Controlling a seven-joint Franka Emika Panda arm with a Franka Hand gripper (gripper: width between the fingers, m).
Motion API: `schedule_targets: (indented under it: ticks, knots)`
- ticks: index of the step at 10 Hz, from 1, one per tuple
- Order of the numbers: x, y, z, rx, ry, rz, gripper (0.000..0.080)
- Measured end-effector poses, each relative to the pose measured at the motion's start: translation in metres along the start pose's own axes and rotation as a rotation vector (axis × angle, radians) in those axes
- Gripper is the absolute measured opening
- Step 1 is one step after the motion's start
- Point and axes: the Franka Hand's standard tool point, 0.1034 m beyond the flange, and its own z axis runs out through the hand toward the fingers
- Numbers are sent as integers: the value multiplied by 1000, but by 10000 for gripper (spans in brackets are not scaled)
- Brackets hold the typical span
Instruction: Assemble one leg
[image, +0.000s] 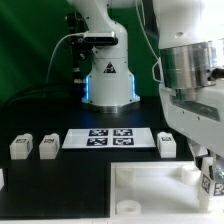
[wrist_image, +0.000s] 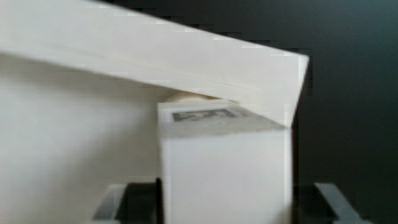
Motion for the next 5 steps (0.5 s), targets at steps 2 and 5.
schedule_targets:
  ticks: [2, 5]
  knots:
    - [0, 1, 1, -2, -1, -83, 359]
    - [-6, 4, 0, -80, 7, -471, 623]
